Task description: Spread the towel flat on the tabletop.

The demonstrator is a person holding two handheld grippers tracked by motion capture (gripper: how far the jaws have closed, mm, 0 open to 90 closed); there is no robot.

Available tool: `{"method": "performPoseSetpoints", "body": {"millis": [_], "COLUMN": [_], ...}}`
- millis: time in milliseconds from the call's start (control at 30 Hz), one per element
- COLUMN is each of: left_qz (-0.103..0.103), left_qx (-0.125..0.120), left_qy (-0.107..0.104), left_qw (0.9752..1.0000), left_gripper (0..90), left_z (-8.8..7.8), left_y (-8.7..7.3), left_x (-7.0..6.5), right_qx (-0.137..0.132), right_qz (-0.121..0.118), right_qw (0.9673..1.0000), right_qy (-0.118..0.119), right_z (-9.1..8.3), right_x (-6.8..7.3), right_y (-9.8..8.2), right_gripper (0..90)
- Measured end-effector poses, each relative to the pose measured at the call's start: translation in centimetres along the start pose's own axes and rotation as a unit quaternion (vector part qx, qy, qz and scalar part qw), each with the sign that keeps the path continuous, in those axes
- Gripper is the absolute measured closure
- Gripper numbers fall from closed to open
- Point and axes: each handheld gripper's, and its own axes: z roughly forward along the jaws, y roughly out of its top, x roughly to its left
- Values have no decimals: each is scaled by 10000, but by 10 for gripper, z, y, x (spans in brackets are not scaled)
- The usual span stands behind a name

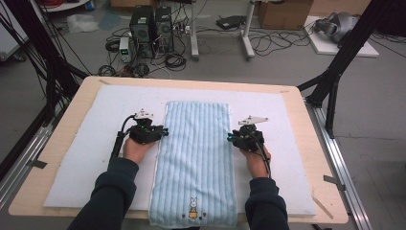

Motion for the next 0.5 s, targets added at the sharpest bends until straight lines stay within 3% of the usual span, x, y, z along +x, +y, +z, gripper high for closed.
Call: {"method": "performPoseSetpoints", "body": {"millis": [133,200,300,433,467,500], "left_qz": [89,299,333,232,201,159], "left_qx": [93,198,150,15,17,-29], "left_qy": [173,381,702,811,823,871], "left_qw": [9998,9986,9969,9964,9964,9961], "left_gripper": [710,809,873,853,816,705], "left_z": [11,13,17,20,19,19], "left_y": [3,5,7,7,7,7], "left_x": [-1,-4,-7,-7,-6,-5], "right_qx": [244,344,356,286,272,272], "right_qz": [-28,101,57,115,179,203], "right_qw": [9996,9993,9990,9983,9982,9981], "right_qy": [-138,-138,-253,-492,-498,-520], "right_z": [15,20,21,24,24,22], "right_x": [-3,-5,-4,-3,-4,-5], "right_y": [3,1,2,2,2,2], "right_gripper": [759,814,862,848,818,743]}}
